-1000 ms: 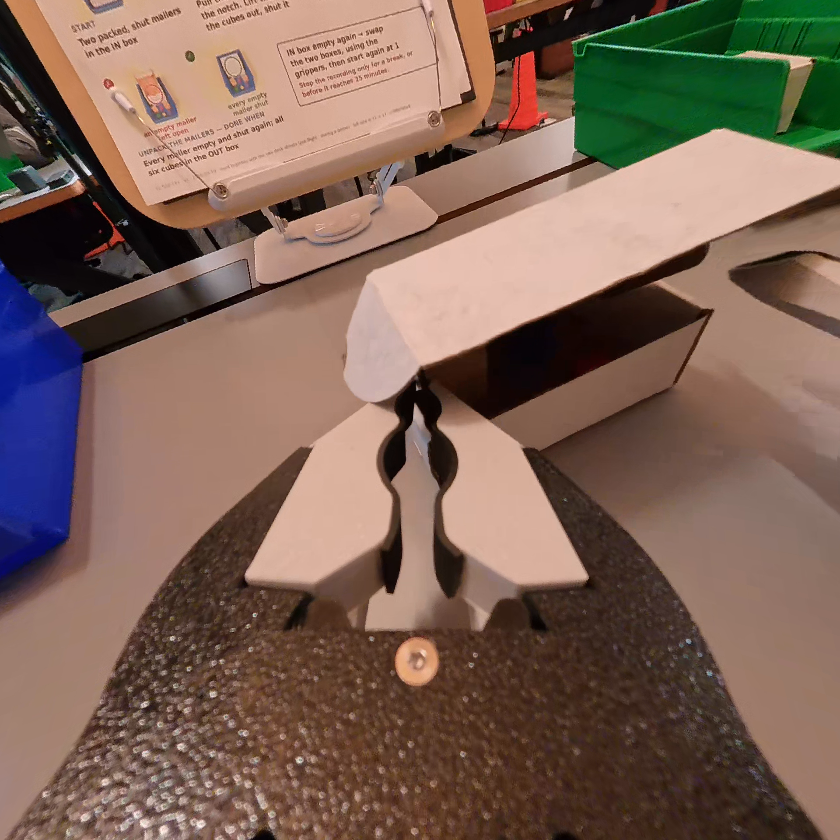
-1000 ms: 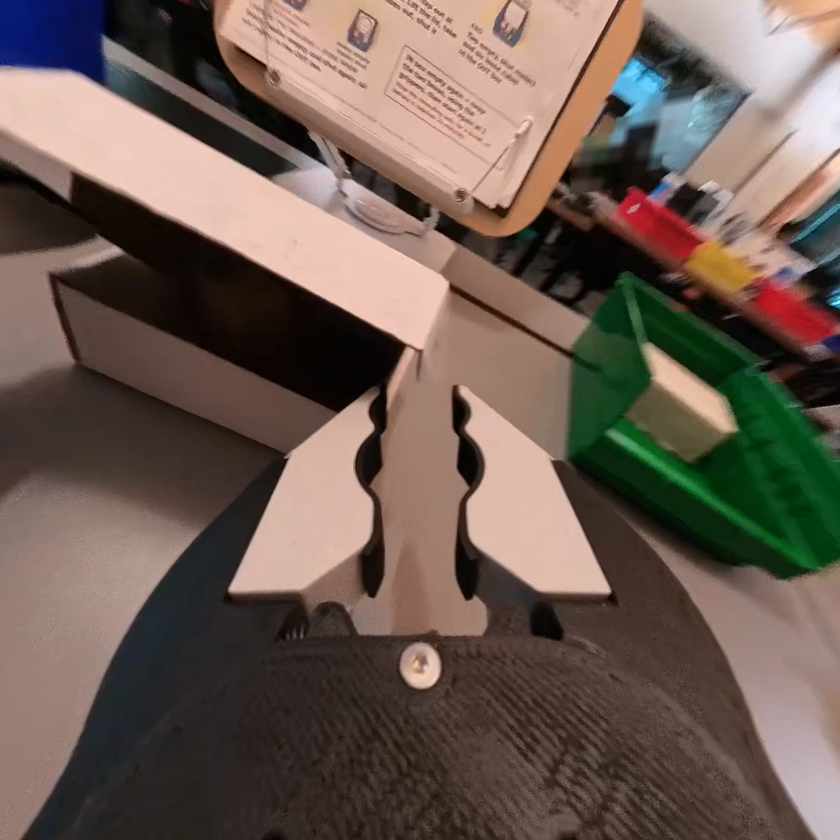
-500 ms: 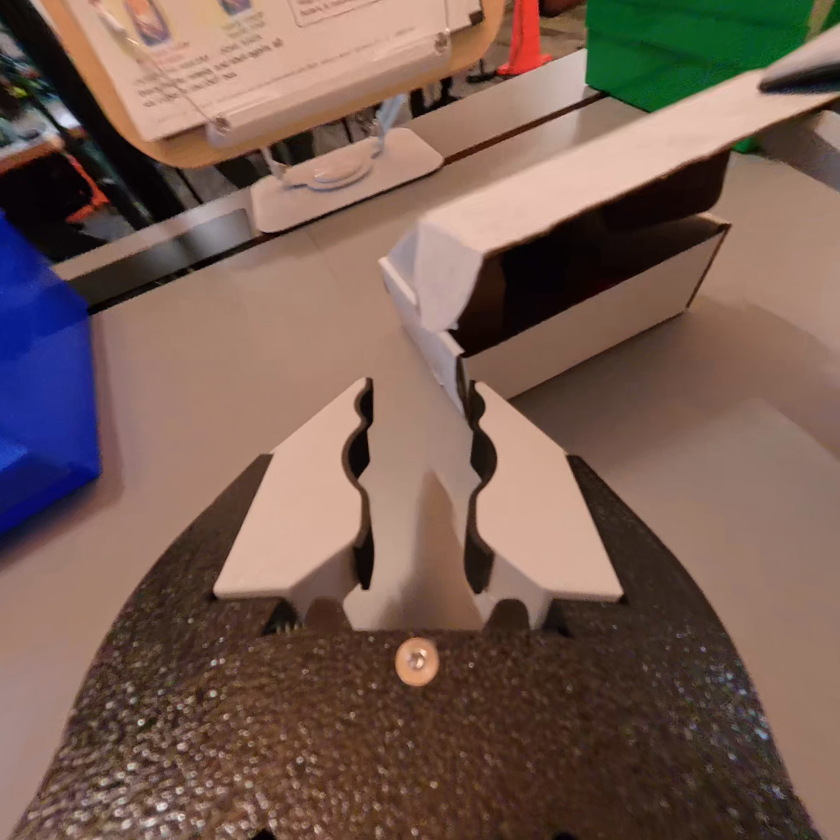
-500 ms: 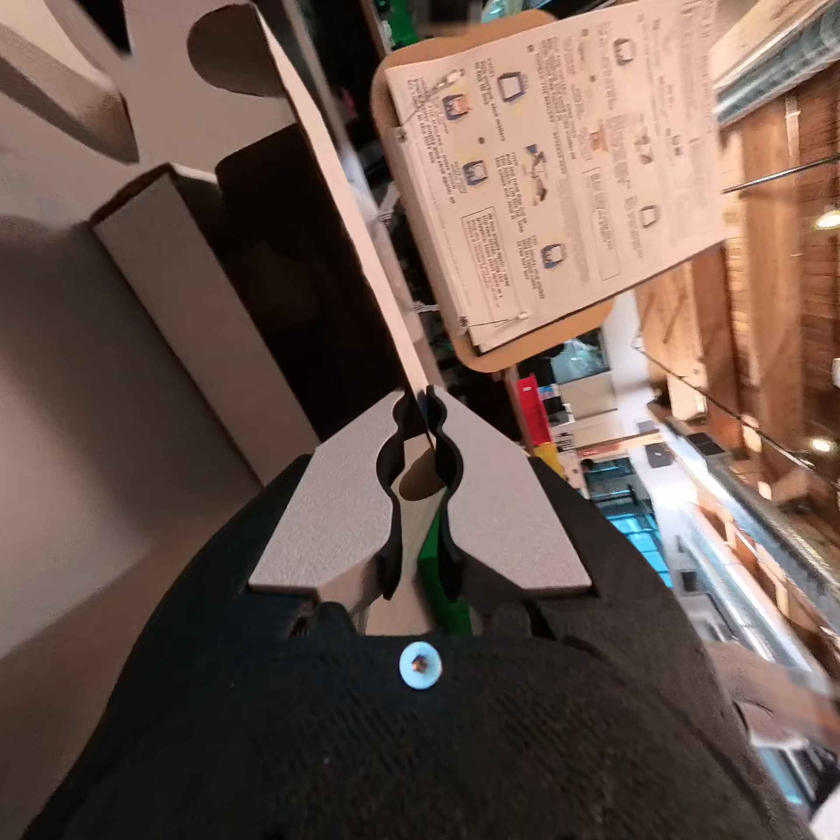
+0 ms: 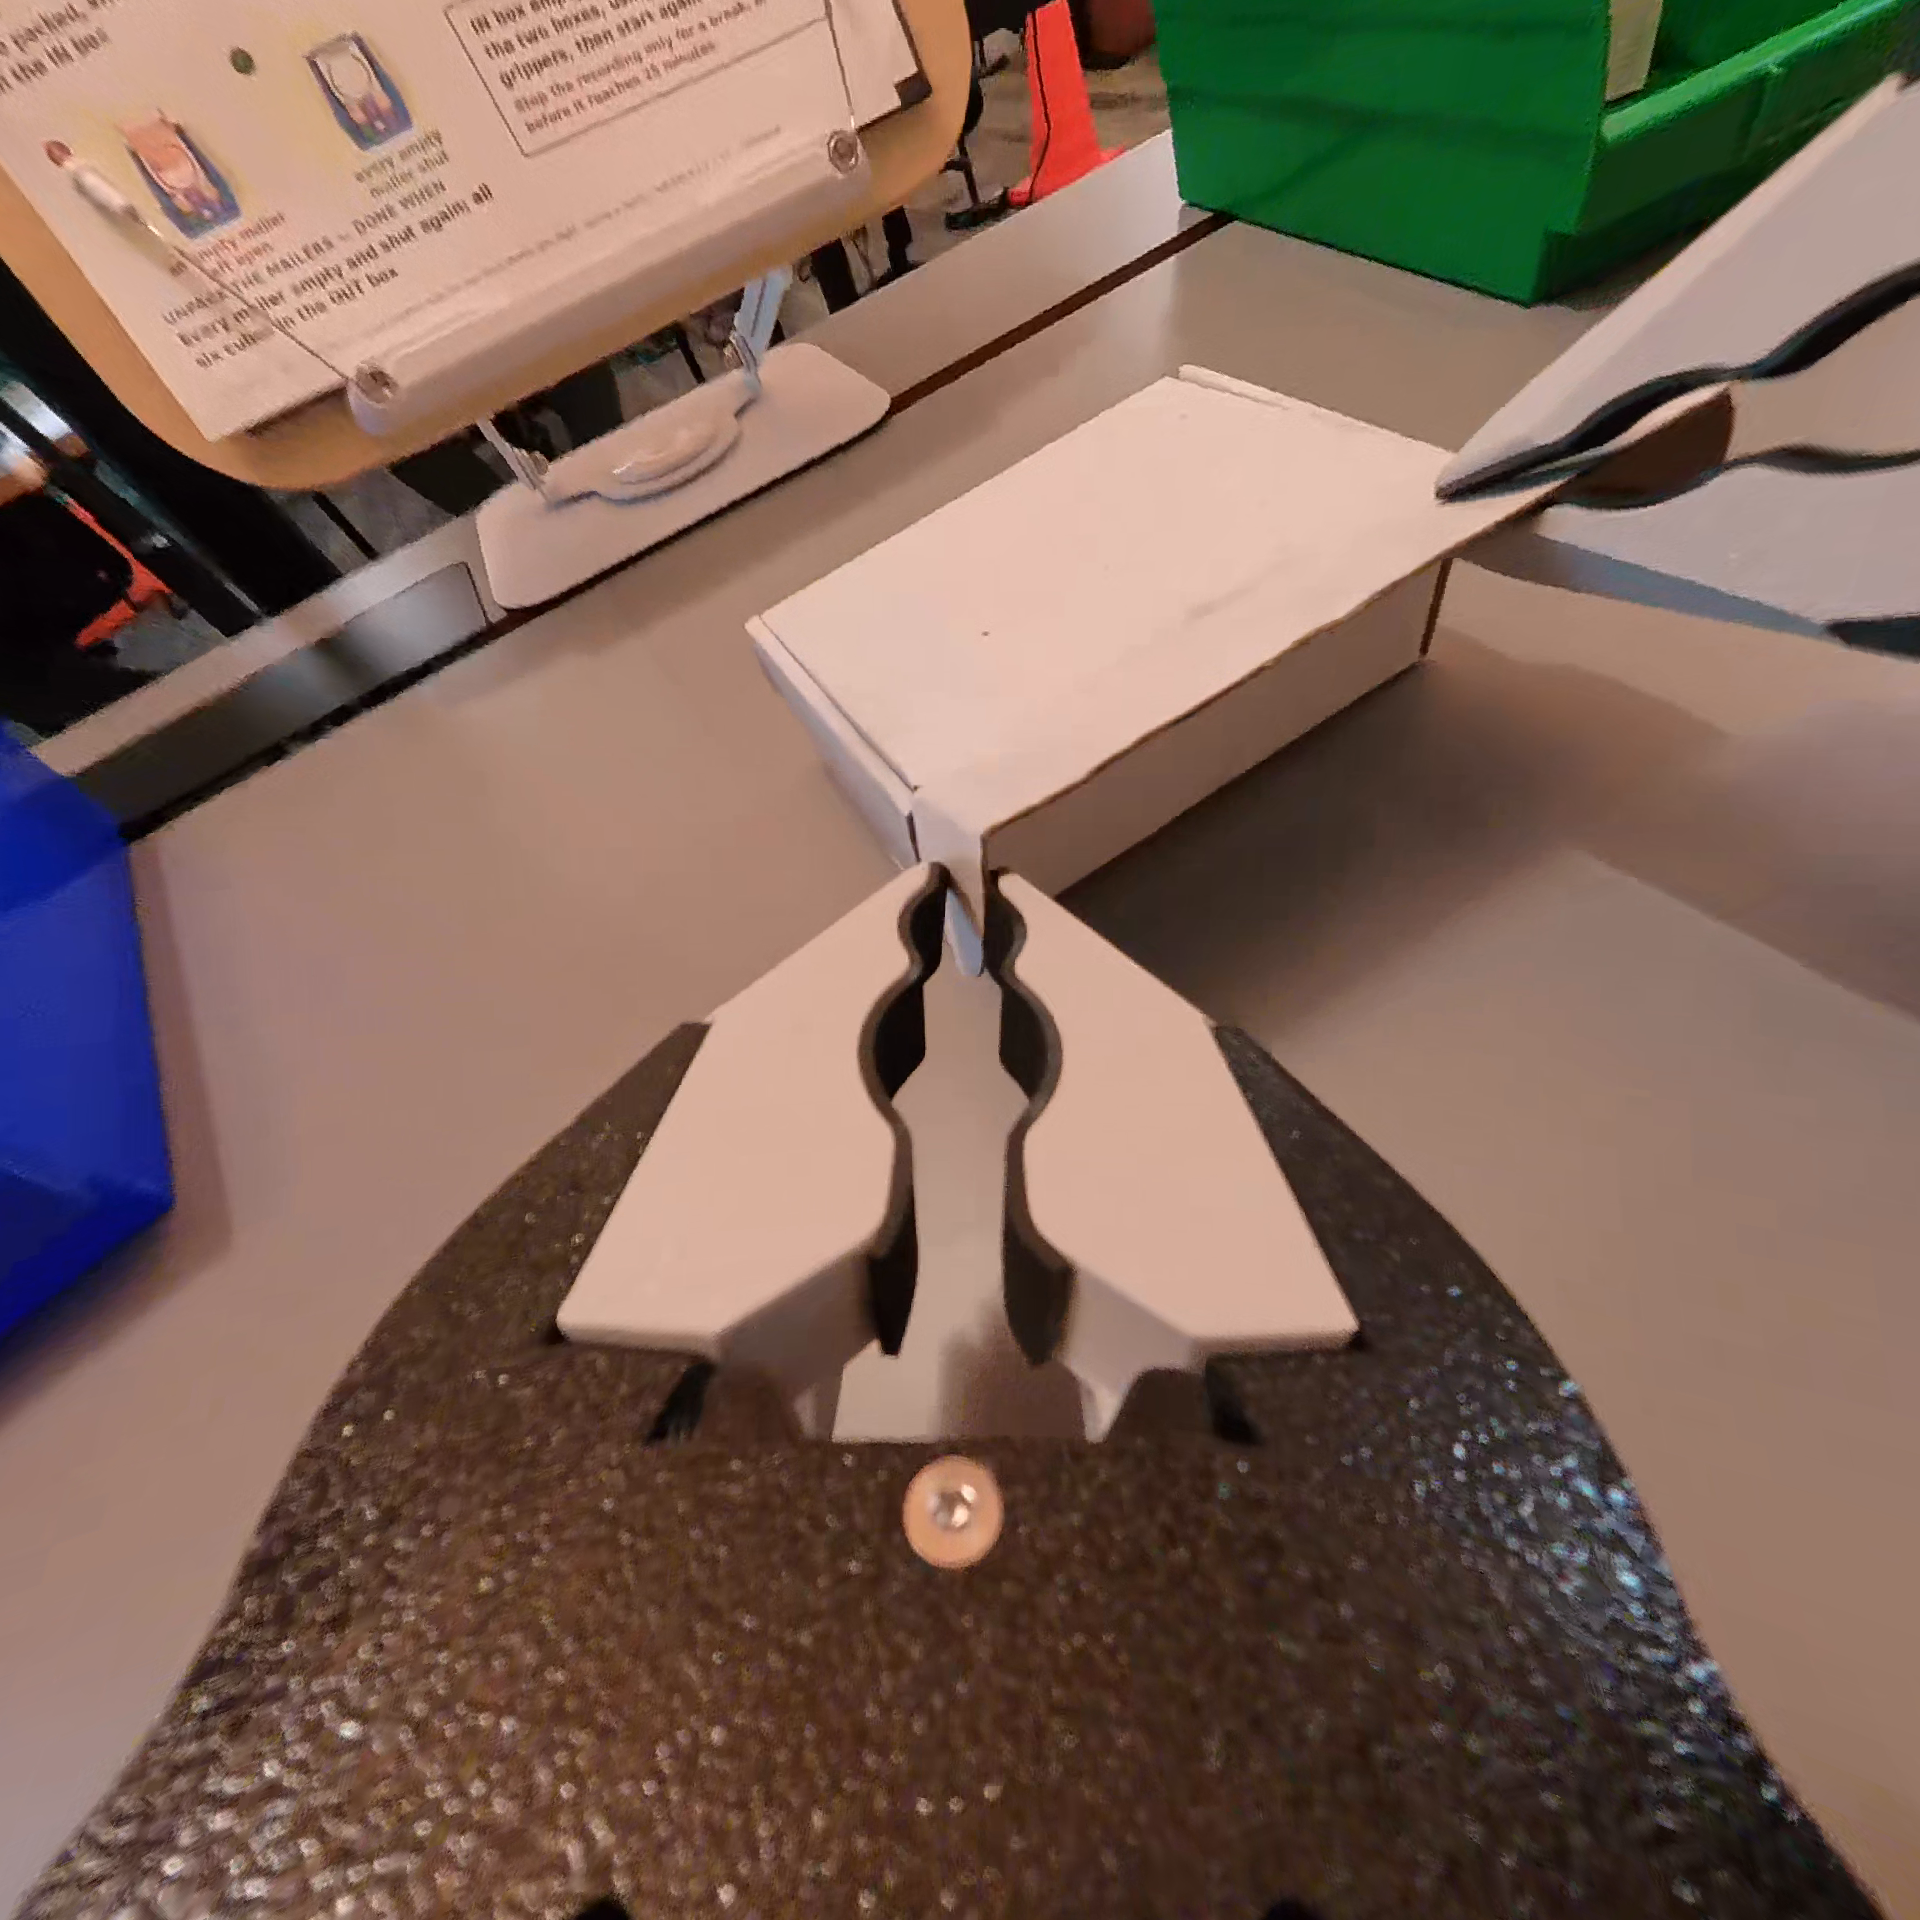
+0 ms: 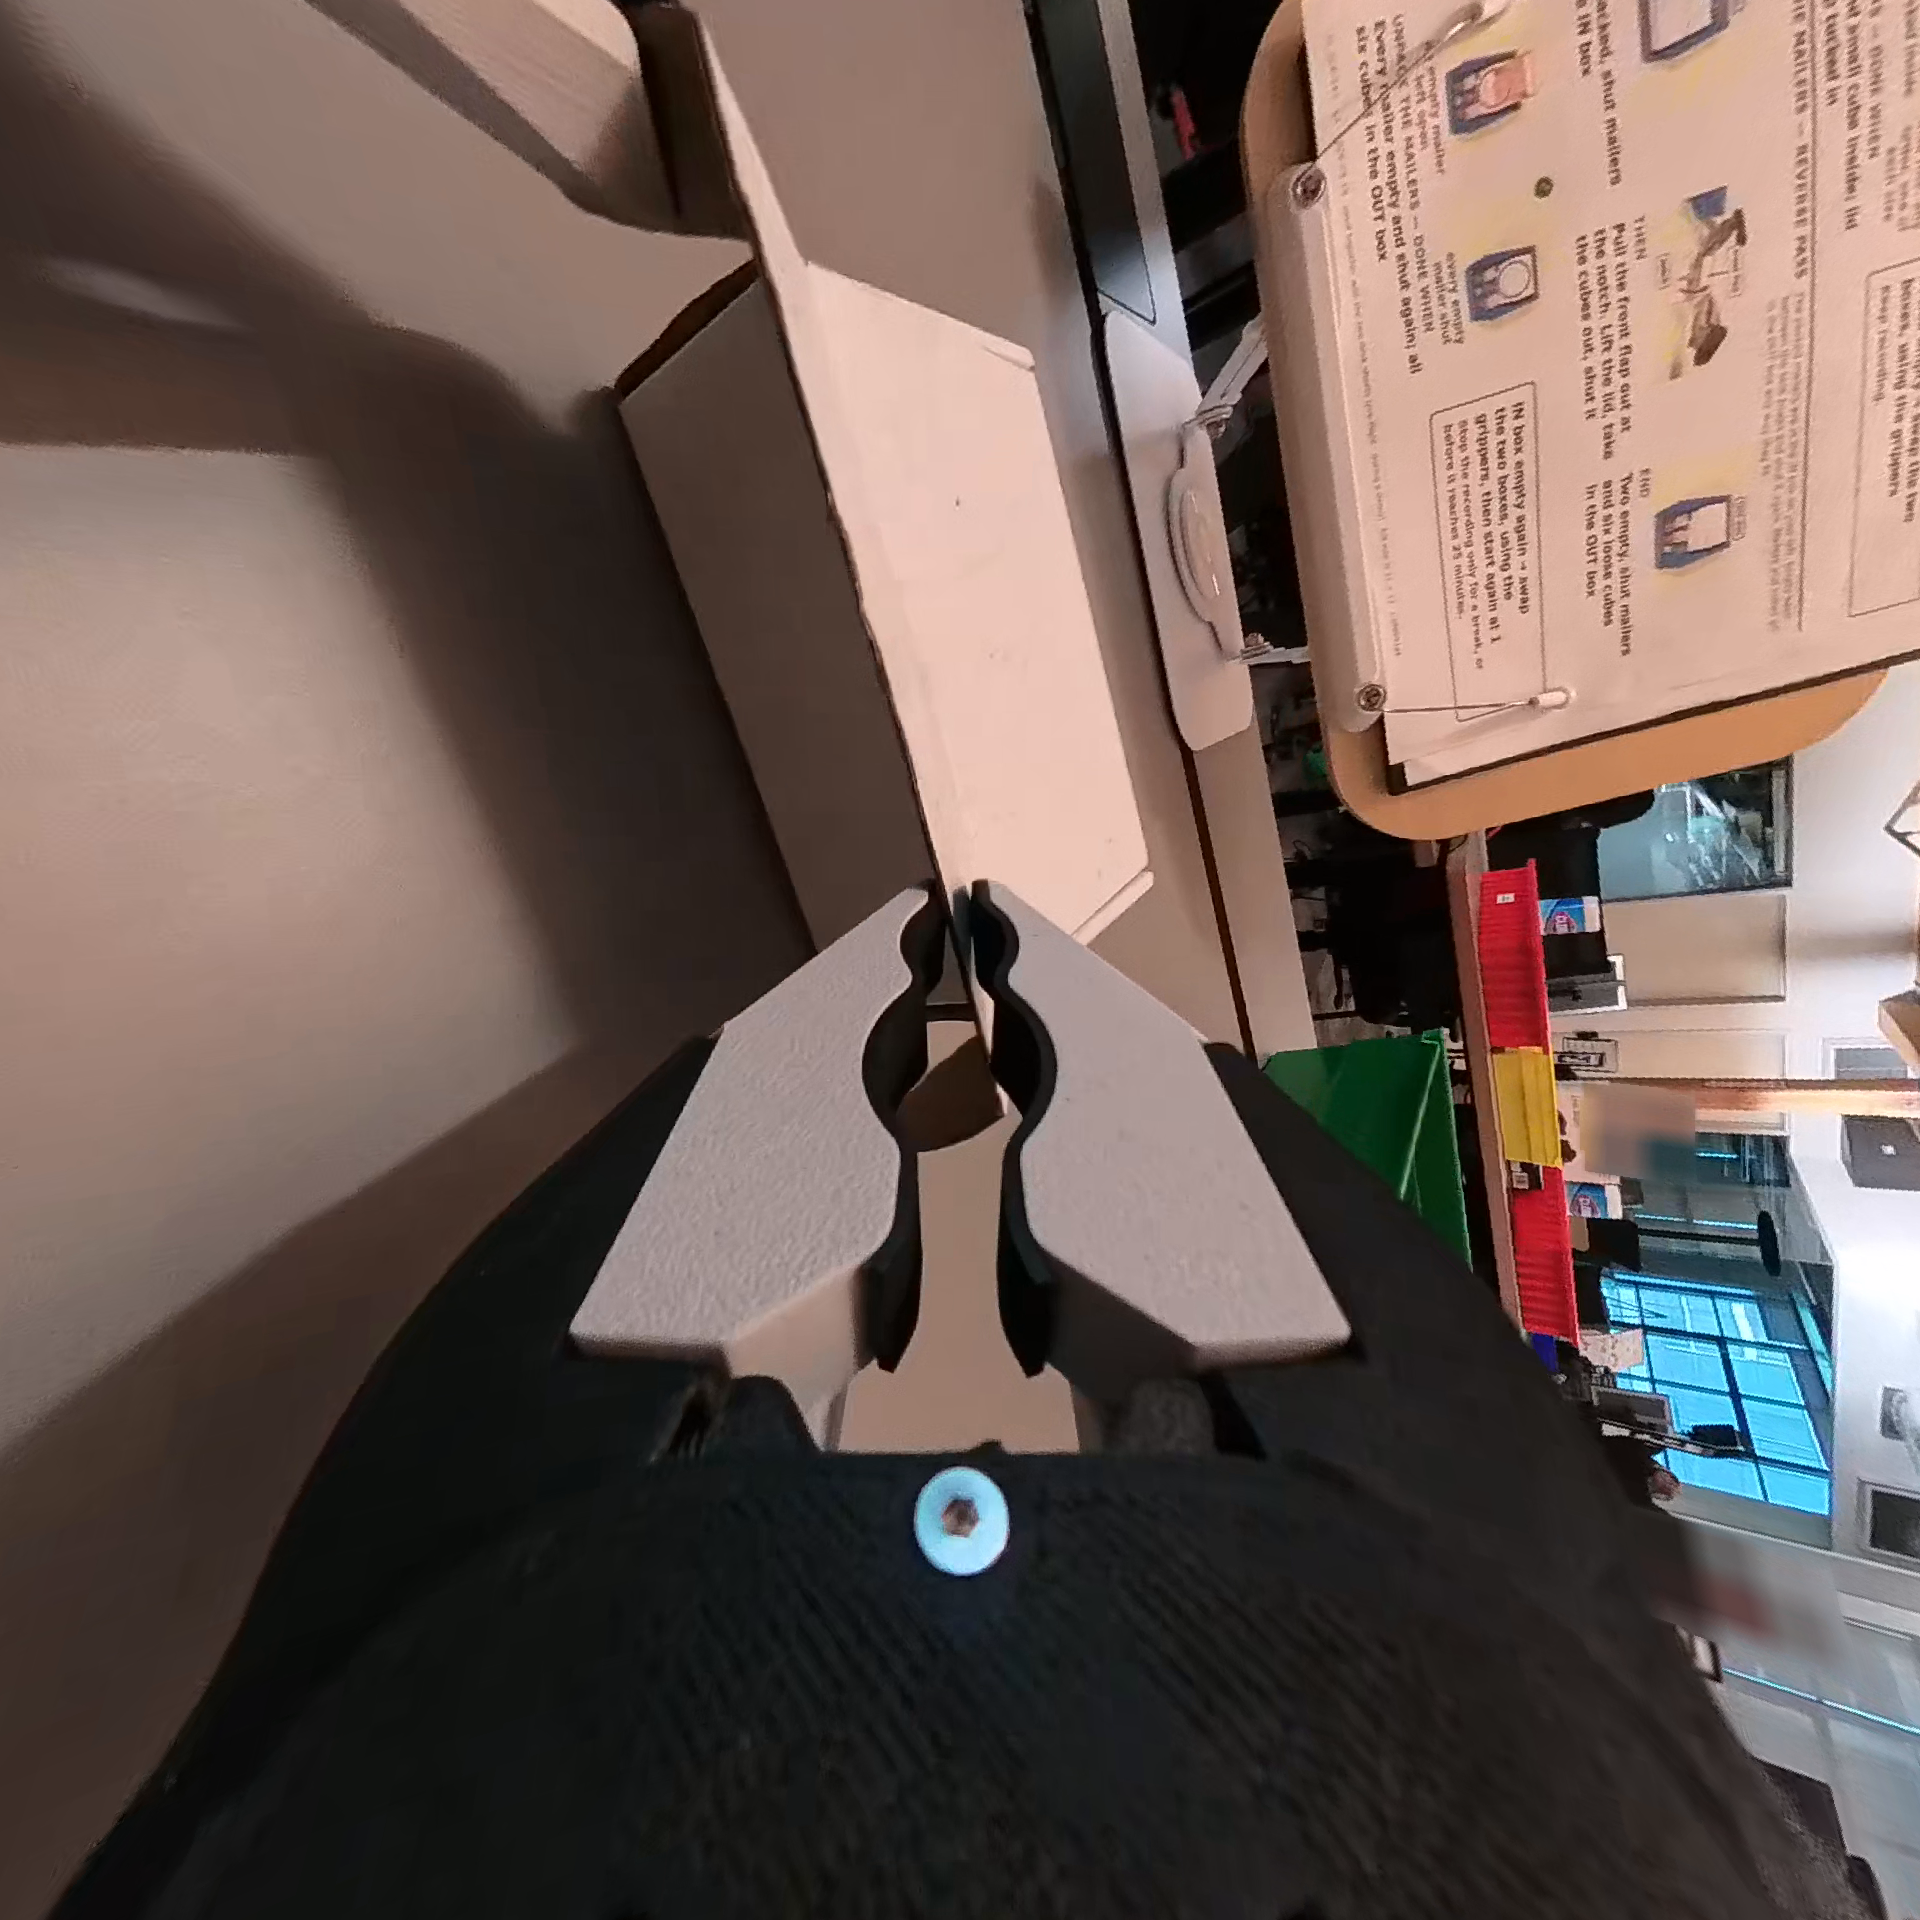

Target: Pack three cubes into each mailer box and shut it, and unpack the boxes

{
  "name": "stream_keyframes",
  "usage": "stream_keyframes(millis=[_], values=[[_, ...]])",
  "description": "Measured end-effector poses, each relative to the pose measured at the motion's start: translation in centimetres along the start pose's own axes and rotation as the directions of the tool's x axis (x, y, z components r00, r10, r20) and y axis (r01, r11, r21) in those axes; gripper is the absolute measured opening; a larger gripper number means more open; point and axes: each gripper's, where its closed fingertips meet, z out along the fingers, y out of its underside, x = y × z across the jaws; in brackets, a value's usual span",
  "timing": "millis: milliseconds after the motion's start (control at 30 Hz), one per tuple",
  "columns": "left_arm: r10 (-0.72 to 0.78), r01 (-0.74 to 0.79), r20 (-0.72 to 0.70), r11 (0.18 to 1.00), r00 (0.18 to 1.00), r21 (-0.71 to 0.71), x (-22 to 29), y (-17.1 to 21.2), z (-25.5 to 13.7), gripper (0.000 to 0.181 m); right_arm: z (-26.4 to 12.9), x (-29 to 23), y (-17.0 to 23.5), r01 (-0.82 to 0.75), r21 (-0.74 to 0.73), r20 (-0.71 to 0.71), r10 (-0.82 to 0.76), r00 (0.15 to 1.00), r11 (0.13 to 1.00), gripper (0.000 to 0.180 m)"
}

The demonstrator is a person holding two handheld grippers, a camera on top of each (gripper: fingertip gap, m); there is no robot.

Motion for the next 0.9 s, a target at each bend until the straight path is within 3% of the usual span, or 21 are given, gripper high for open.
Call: stream_keyframes(millis=[167, 233, 367, 467, 533, 667, 733, 900], values=[[-0.223, 0.212, -0.123, 0.973, 0.967, -0.094, 0.5, 0.6, 0.4, 0.006, 0.4, -0.7, -0.3, -0.090, 0.065, 0.039, 0.088, 0.995, 0.994, 0.011], [-0.258, 0.243, -0.132, 0.963, 0.957, -0.119, 0.3, 0.8, 0.5, 0.005, -0.1, -1.7, -0.8, -0.157, 0.109, 0.145, 0.141, 0.979, 0.982, 0.028], [-0.242, 0.229, -0.098, 0.965, 0.965, -0.130, -0.5, 1.0, 0.7, 0.002, -3.4, -1.9, -3.6, -0.357, 0.255, 0.437, 0.222, 0.872, 0.899, 0.032], [-0.184, 0.176, -0.056, 0.976, 0.981, -0.130, -1.0, 1.3, 1.0, 0.001, -3.5, 4.7, -4.2, -0.520, 0.338, 0.361, 0.403, 0.841, 0.784, 0.034], [-0.165, 0.157, -0.050, 0.978, 0.985, -0.138, -0.9, 1.6, 1.3, 0.001, -1.2, 7.7, -2.9, -0.565, 0.307, 0.290, 0.490, 0.822, 0.766, 0.025], [-0.167, 0.156, -0.060, 0.975, 0.984, -0.159, -0.6, 2.1, 1.9, 0.001, 5.1, 7.4, -0.4, -0.490, 0.123, 0.250, 0.451, 0.857, 0.863, 0.000], [-0.159, 0.147, -0.064, 0.975, 0.985, -0.164, -0.6, 2.1, 2.1, 0.001, 7.1, 6.4, 0.8, -0.413, 0.023, 0.256, 0.394, 0.883, 0.910, 0.000], [-0.190, 0.163, -0.128, 0.967, 0.973, -0.197, -0.1, 2.2, 2.8, 0.001, 8.9, 4.5, 1.7, -0.286, -0.048, 0.296, 0.287, 0.911, 0.957, 0.000]])
